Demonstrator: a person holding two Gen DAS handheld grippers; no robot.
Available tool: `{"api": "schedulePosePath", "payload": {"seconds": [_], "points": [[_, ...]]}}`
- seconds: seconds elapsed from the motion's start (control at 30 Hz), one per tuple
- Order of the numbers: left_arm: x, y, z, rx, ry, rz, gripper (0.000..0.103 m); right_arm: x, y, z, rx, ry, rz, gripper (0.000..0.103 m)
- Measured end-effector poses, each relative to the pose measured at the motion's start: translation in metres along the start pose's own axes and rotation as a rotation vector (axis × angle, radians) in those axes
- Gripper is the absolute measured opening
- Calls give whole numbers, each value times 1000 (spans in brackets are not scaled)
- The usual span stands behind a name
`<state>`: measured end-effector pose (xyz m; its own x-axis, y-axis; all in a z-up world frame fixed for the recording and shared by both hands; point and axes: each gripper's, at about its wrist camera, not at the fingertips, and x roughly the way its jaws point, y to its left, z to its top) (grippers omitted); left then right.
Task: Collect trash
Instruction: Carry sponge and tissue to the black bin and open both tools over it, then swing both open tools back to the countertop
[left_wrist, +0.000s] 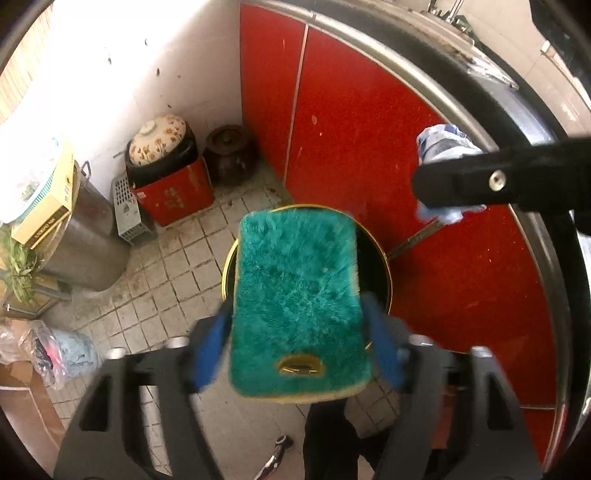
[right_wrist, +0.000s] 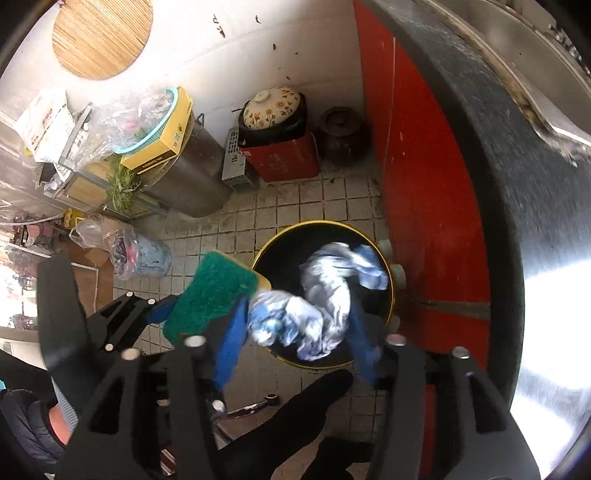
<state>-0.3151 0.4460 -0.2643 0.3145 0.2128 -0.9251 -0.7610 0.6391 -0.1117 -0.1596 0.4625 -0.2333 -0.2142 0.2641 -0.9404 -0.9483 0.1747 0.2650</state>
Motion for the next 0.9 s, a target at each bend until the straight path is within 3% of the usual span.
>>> {"api": "schedulePosePath", "payload": {"seconds": [0.3, 0.5, 0.67, 0.77, 0.9], "points": [[-5, -2, -1, 16, -6, -1, 84, -8, -4, -6, 0, -10, -3, 64], [-35, -30, 7, 101, -45, 43, 84, -68, -19, -27, 44, -105, -41, 67], [-84, -91, 16, 248, -125, 33, 89, -178, -65, -95, 199, -295, -148, 79], [-106, -148, 18, 344, -153, -41, 90, -234, -101, -153, 333, -378, -257, 80], [-125, -251, 8, 543, -149, -176, 92, -300, -152, -250, 553, -460, -400, 80]]}}
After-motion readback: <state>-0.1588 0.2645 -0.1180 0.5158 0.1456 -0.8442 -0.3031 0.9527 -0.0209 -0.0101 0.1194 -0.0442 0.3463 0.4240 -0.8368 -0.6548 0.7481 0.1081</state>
